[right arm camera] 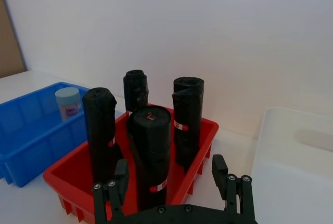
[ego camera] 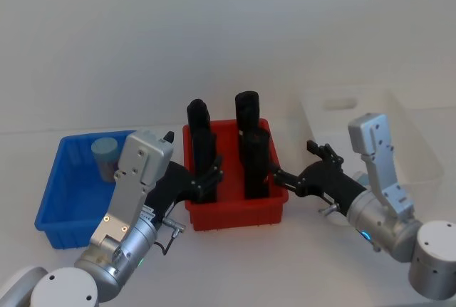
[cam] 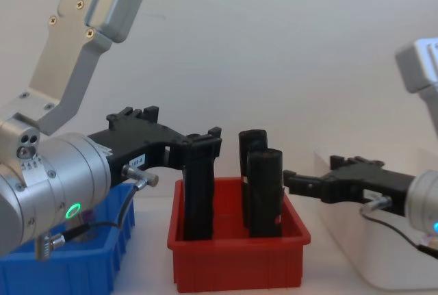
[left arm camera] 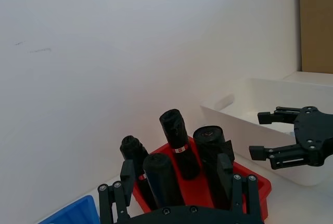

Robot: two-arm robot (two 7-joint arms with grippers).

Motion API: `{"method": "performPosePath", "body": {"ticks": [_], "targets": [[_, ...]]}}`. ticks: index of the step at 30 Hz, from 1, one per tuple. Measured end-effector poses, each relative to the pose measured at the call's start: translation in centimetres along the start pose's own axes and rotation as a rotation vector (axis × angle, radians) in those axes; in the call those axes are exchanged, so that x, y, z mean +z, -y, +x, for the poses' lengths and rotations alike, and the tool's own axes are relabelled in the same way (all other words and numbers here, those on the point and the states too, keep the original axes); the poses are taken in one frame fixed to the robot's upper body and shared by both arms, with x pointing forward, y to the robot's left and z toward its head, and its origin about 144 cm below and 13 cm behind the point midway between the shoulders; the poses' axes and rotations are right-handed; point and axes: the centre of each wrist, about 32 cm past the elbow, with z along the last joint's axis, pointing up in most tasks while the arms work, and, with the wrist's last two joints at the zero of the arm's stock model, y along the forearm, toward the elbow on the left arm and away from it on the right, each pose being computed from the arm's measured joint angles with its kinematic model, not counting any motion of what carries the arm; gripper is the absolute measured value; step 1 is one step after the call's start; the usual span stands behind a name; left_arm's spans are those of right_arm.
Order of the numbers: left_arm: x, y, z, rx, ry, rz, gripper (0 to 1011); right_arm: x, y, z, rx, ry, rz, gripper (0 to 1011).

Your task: Pick the cotton swabs from the blue box and place them into the white box.

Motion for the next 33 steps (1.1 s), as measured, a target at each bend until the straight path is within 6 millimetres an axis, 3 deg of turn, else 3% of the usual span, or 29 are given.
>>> {"method": "performPosePath", "body": {"ticks": [9, 33], "targets": [[0.0, 0.0, 0.0, 0.000, 0.000, 0.000, 1004, -0.2, -2.4, 0.2, 0.037, 0.005, -0.014, 1002], [0.0, 0.0, 0.0, 0.000, 0.000, 0.000, 1004, 0.0, -3.1, 0.4, 0.051, 0.004, -0.010, 1002]]}}
